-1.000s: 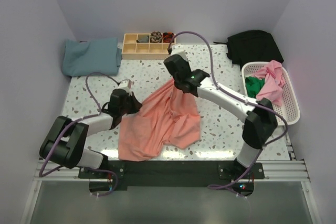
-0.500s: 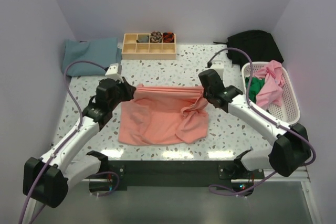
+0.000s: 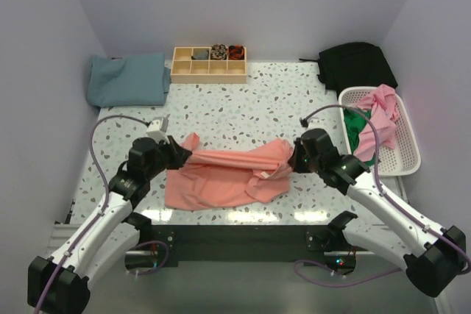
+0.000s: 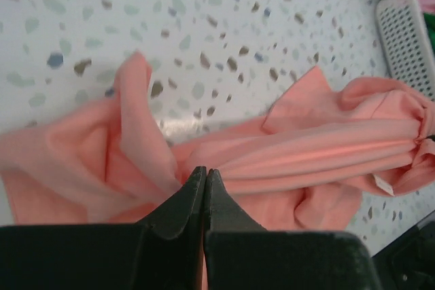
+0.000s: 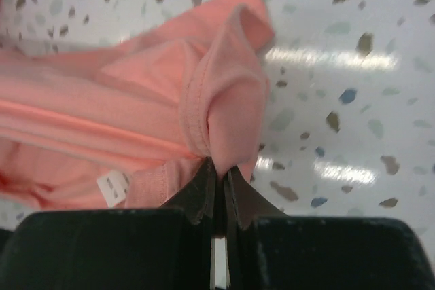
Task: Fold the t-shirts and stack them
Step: Flatten out the tshirt
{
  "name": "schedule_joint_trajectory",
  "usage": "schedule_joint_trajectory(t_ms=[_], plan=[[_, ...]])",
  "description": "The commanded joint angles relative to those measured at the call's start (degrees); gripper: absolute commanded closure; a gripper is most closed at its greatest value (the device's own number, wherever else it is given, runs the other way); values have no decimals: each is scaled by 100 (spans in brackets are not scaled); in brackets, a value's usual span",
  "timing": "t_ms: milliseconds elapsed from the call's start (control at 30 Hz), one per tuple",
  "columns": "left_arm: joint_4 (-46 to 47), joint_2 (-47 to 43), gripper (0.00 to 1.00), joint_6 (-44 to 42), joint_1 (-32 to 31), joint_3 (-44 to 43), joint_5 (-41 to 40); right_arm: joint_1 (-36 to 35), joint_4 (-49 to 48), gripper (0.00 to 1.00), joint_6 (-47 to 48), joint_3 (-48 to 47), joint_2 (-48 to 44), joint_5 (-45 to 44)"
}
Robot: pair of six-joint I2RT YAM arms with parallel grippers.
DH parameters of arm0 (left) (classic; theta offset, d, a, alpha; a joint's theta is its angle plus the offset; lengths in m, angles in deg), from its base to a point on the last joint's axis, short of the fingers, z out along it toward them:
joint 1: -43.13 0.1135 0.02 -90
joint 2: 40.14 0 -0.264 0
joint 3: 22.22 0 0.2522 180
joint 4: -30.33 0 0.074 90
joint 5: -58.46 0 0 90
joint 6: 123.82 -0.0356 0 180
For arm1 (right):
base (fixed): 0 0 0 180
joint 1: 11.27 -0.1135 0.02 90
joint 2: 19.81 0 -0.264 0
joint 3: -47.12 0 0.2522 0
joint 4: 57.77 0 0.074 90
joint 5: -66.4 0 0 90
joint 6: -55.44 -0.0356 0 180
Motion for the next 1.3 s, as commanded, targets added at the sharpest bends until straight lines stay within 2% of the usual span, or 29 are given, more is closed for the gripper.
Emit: schedule_joint_trajectory(t_ms=[0, 33, 67, 100, 133, 167, 200, 233, 267, 333, 400, 567, 667, 767, 867, 900, 967, 1000, 1033, 1100, 1167, 1267], plan=[[-63, -378, 100, 441, -437, 1030, -77, -490, 741, 100, -425, 821, -546, 1216], [-89, -378, 100, 495, -544, 1101, -139, -578, 723, 100, -469, 920, -600, 1540], [-124, -343, 95, 573, -615, 1093, -157, -701, 767, 100, -670, 973, -662, 1718], [-98, -308, 79, 644, -650, 1085, -157, -746, 915, 85, -828, 999, -880, 1667], [-72, -221, 50, 662, -651, 1041, -183, -790, 986, 57, -952, 982, -1047, 1519], [-71, -185, 40, 662, -651, 1014, -358, -816, 1100, 47, -1188, 947, -1241, 1282], [-63, -141, 35, 610, -651, 962, -447, -816, 1467, 38, -1321, 782, -1408, 410], [-106, -63, 29, 566, -642, 805, -543, -808, 1618, 24, -1426, 702, -1723, 18], [-159, -18, 19, 539, -642, 716, -753, -808, 1724, 17, -1654, 649, -1839, -334], [-247, 78, 7, 478, -651, 514, -964, -816, 1454, 14, -1647, 604, -1937, -766], [-291, 123, 0, 425, -642, 417, -1185, -816, 1374, 14, -1683, 429, -1701, -1013], [-177, 333, 0, 346, -642, 302, -1642, -816, 927, 12, -1254, 226, -105, -1207], [103, 605, 0, 267, -642, 258, -1687, -808, 461, 12, -1077, 139, 609, -1269], [279, 957, 0, 188, -642, 162, -1669, -816, 74, 13, -945, 86, 928, -1444], [420, 1221, 0, 117, -642, 126, -1643, -808, -24, 19, -769, -81, 1174, -1646], [464, 1256, 0, 91, -642, 126, -1634, -808, -15, 26, -734, -125, 1183, -1743], [535, 1335, 0, 91, -642, 127, -1616, -808, -6, 32, -619, -178, 1131, -1770], [579, 1353, 0, 82, -642, 170, -1582, -808, -32, 48, -575, -178, 1096, -1787], [605, 1388, 0, 82, -642, 170, -1546, -808, -41, 56, -505, -178, 1035, -1787], [623, 1432, 0, 73, -651, 188, -1529, -808, -50, 65, -435, -178, 1008, -1657], [640, 1458, 0, 38, -642, 188, -1502, -799, -15, 66, -346, -222, 1025, -1603], [623, 1459, 0, 3, -642, 170, -1458, -799, 29, 62, -312, -266, 1060, -1568]])
